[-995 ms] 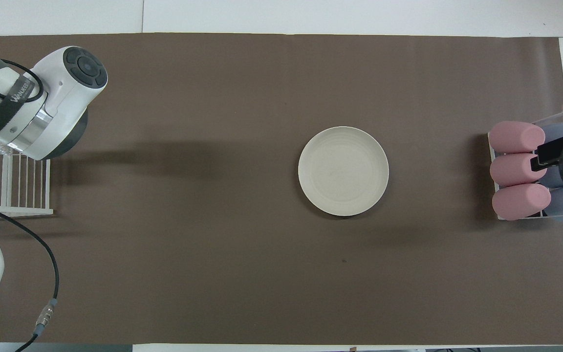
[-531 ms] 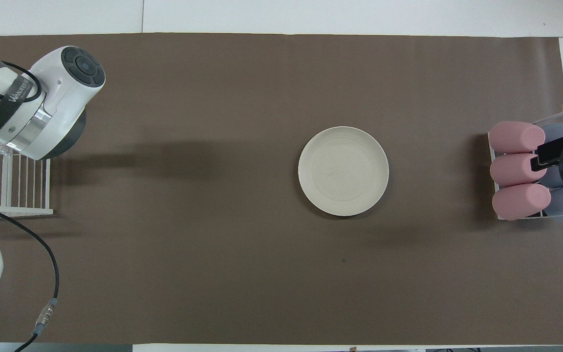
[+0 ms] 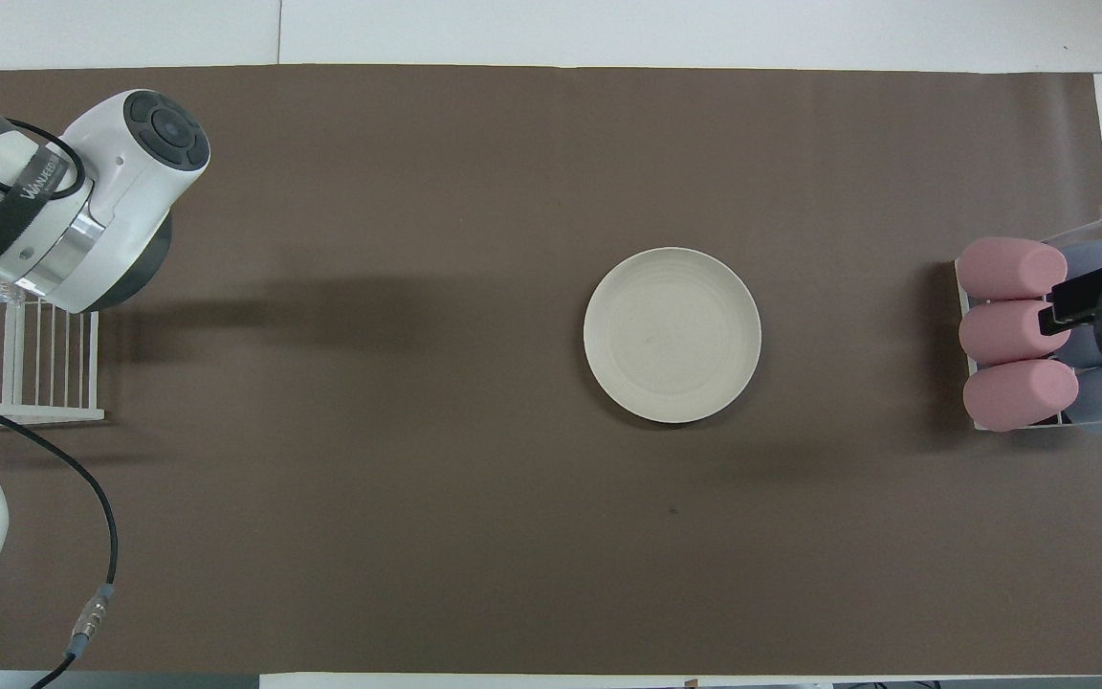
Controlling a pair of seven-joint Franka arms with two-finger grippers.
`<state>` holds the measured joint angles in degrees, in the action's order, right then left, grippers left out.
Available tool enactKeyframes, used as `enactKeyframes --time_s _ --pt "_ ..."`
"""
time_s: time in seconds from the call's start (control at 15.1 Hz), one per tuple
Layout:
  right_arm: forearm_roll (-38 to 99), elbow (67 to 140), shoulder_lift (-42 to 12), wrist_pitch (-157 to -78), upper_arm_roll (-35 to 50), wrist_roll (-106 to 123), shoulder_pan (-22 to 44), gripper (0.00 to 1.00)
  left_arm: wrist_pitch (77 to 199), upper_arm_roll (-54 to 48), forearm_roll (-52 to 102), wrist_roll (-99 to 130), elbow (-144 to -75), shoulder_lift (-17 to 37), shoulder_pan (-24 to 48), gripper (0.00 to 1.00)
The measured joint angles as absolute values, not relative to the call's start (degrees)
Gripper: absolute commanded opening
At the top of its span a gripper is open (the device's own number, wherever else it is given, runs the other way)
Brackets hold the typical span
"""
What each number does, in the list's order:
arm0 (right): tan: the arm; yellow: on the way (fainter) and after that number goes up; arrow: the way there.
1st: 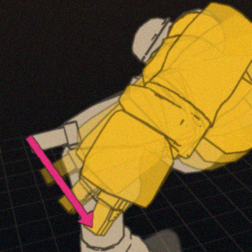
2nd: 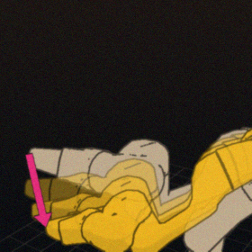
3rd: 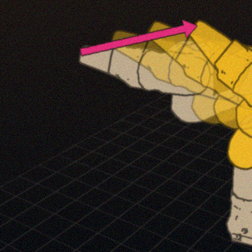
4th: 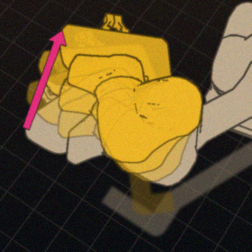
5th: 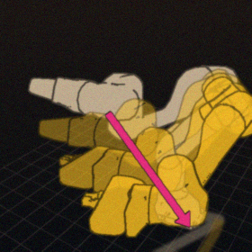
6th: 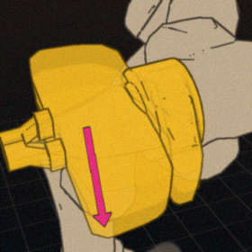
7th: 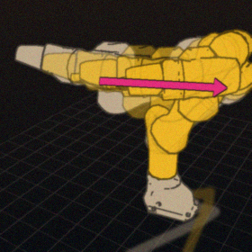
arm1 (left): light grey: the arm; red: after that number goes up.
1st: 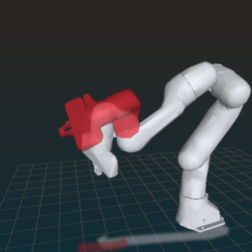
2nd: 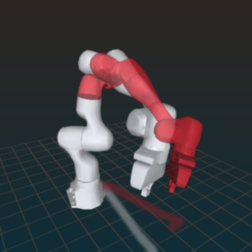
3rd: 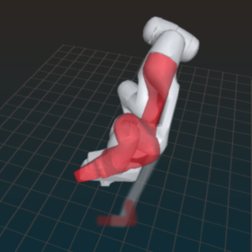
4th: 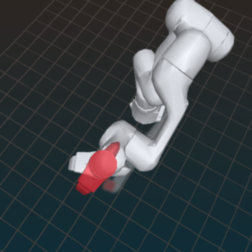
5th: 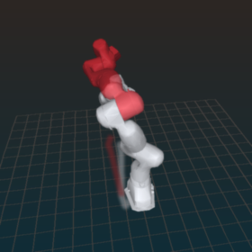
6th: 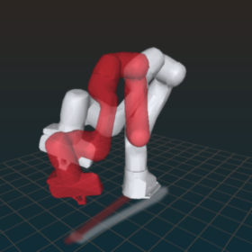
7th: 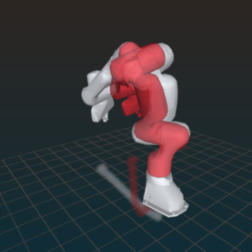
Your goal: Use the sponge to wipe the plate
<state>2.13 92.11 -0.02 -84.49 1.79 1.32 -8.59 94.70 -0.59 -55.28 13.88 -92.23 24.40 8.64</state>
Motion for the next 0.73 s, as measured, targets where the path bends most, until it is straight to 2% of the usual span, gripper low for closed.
enactKeyframes --time_s 0.07,0.13,0.73 --pt "2.1 92.1 0.0 -84.5 1.8 1.3 -8.6 1.0 94.7 -0.6 -55.3 13.9 -92.2 24.4 8.6 0.02" --pt "2.1 92.1 0.0 -84.5 1.8 1.3 -8.6 1.0 94.7 -0.6 -55.3 13.9 -92.2 24.4 8.6 0.0" --pt "2.1 92.1 0.0 -84.5 1.8 1.3 -8.6 1.0 94.7 -0.7 -53.9 15.6 -91.7 24.3 8.7 0.0"
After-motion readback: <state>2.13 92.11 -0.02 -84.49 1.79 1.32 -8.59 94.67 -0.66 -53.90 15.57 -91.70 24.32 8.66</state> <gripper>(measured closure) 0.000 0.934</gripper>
